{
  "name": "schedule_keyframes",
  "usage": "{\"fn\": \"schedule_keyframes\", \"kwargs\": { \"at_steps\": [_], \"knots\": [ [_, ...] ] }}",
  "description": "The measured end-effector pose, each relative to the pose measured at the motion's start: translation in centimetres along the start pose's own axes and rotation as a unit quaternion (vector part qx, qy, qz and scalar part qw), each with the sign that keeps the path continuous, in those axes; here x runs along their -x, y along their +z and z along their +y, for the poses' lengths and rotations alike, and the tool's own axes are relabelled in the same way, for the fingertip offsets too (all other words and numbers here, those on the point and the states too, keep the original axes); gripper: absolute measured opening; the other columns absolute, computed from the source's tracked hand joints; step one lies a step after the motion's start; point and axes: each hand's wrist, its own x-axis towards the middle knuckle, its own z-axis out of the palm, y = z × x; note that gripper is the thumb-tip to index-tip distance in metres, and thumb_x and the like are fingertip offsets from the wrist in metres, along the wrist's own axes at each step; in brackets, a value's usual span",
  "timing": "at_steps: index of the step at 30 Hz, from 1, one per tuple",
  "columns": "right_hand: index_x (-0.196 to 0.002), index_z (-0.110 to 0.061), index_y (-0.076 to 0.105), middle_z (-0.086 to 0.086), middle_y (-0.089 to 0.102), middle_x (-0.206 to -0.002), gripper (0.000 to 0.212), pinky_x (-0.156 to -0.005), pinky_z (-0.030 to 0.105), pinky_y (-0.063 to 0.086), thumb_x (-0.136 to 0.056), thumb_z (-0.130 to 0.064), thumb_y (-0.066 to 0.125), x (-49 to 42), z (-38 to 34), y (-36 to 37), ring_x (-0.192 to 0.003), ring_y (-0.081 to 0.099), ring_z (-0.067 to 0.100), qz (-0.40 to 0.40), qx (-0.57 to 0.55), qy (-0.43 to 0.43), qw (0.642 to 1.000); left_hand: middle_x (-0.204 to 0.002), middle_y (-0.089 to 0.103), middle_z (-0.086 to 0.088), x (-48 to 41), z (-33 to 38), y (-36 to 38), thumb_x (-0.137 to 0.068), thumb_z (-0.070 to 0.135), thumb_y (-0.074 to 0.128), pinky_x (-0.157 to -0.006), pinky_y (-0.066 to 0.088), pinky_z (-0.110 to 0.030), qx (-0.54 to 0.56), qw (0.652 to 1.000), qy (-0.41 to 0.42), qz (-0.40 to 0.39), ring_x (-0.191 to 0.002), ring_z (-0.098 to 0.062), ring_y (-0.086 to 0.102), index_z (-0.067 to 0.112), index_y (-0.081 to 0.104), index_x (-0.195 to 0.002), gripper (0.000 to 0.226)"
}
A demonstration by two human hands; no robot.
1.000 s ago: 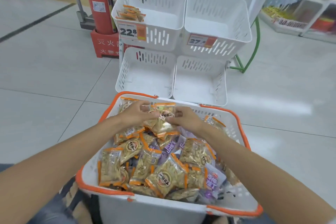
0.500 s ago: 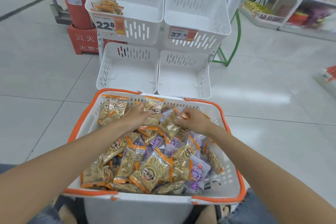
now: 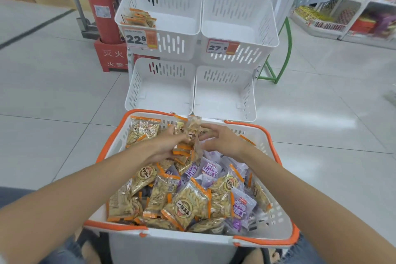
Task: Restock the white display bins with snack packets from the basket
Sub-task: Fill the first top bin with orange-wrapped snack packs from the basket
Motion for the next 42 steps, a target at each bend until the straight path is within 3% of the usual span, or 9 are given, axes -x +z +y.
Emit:
{"fn": "schedule_keyframes", "kwargs": {
  "at_steps": [3, 10, 15, 21, 24, 31, 34, 39, 42],
  "knots": [
    [-0.13, -0.01, 0.059, 0.009, 0.071, -0.101, 0.046, -0.094, 0.044, 0.052, -0.086, -0.013, 0.071, -0.1, 0.6, -0.5, -0.095, 0.066, 0.02, 0.046, 0.07, -0.01, 0.996, -0.134, 0.052, -0.013, 0.3, 0.8, -1.9, -0.086, -0.002, 0.059, -0.081, 0.058, -0.047, 0.052, 0.998, -0.011, 0.028, -0.093, -0.027, 0.066, 0.02, 0.022, -0.151, 0.078],
    [-0.146, -0.023, 0.042, 0.002, 0.043, -0.146, 0.071, -0.107, 0.036, 0.037, -0.084, -0.037, 0.074, -0.5, 2.6, 3.8, -0.136, 0.039, 0.023, -0.13, 0.213, 0.009, 0.968, -0.125, 0.059, -0.023, 1.2, 1.0, -4.5, -0.086, -0.004, 0.057, -0.075, 0.059, -0.053, 0.202, 0.978, -0.036, 0.048, -0.105, -0.039, 0.065, 0.007, 0.054, -0.104, 0.022],
    [-0.15, -0.019, 0.032, 0.008, 0.045, -0.146, 0.075, -0.11, 0.039, 0.036, -0.088, -0.034, 0.069, -1.8, 3.9, 6.0, -0.135, 0.04, 0.026, -0.054, 0.384, -0.068, 0.919, -0.148, 0.042, -0.006, 0.4, 0.4, -6.0, -0.066, 0.015, 0.087, -0.068, 0.061, -0.044, 0.177, 0.98, -0.028, 0.08, -0.111, -0.034, 0.065, 0.039, 0.011, -0.153, 0.118],
    [-0.104, -0.009, 0.054, 0.004, 0.063, -0.091, 0.024, -0.078, 0.031, 0.051, -0.104, -0.021, 0.033, -2.1, -0.6, 2.5, -0.084, 0.06, 0.018, 0.103, 0.009, -0.024, 0.994, -0.127, 0.054, 0.002, 0.8, 0.9, -7.2, -0.073, 0.015, 0.085, -0.076, 0.059, -0.046, 0.002, 0.993, 0.009, 0.121, -0.096, -0.022, 0.065, 0.032, 0.014, -0.154, 0.108],
    [-0.107, -0.006, 0.057, 0.017, 0.068, -0.092, 0.026, -0.088, 0.045, 0.053, -0.098, -0.026, 0.044, -2.6, -4.1, 0.6, -0.088, 0.066, 0.033, 0.057, -0.32, 0.028, 0.945, -0.099, 0.069, -0.001, 1.2, 1.5, -7.5, -0.081, 0.015, 0.077, -0.075, 0.057, -0.04, -0.099, 0.987, 0.011, 0.124, -0.072, -0.013, 0.072, 0.03, 0.012, -0.154, 0.099],
    [-0.116, -0.009, 0.064, 0.014, 0.068, -0.105, 0.034, -0.099, 0.041, 0.045, -0.087, -0.026, 0.067, -2.1, -7.2, -0.2, -0.097, 0.062, 0.027, -0.077, 0.024, -0.04, 0.996, -0.105, 0.068, -0.014, 1.6, 3.4, -8.3, -0.068, 0.013, 0.08, -0.076, 0.059, -0.044, -0.192, 0.977, 0.043, 0.084, -0.089, -0.03, 0.068, 0.013, 0.03, -0.149, 0.096],
    [-0.116, -0.01, 0.056, 0.016, 0.07, -0.102, 0.03, -0.089, 0.046, 0.051, -0.088, -0.007, 0.067, -2.1, -7.2, 0.5, -0.089, 0.067, 0.027, -0.064, -0.001, -0.053, 0.997, -0.104, 0.068, -0.013, 1.3, 3.6, -8.1, -0.078, 0.02, 0.079, -0.064, 0.053, -0.035, -0.145, 0.986, 0.053, 0.063, -0.086, -0.025, 0.063, 0.016, 0.026, -0.151, 0.09],
    [-0.089, -0.015, 0.063, -0.004, 0.06, -0.086, 0.013, -0.073, 0.028, 0.047, -0.09, -0.003, 0.058, -2.3, -7.7, 1.2, -0.072, 0.056, 0.008, -0.015, 0.007, -0.098, 0.995, -0.118, 0.064, 0.001, 0.7, 3.7, -8.1, -0.077, 0.041, 0.078, -0.087, 0.052, -0.038, -0.059, 0.994, 0.063, 0.061, -0.073, -0.02, 0.073, 0.017, 0.042, -0.138, 0.075],
    [-0.096, -0.012, 0.061, 0.001, 0.057, -0.089, 0.006, -0.076, 0.027, 0.046, -0.091, -0.01, 0.058, -2.3, -7.7, 1.3, -0.073, 0.057, 0.008, -0.033, -0.035, -0.106, 0.993, -0.123, 0.065, -0.002, 0.9, 4.2, -7.8, -0.088, 0.044, 0.067, -0.066, 0.055, -0.027, -0.011, 0.998, 0.06, 0.034, -0.077, -0.02, 0.073, 0.019, 0.046, -0.137, 0.059]
  ]
}}
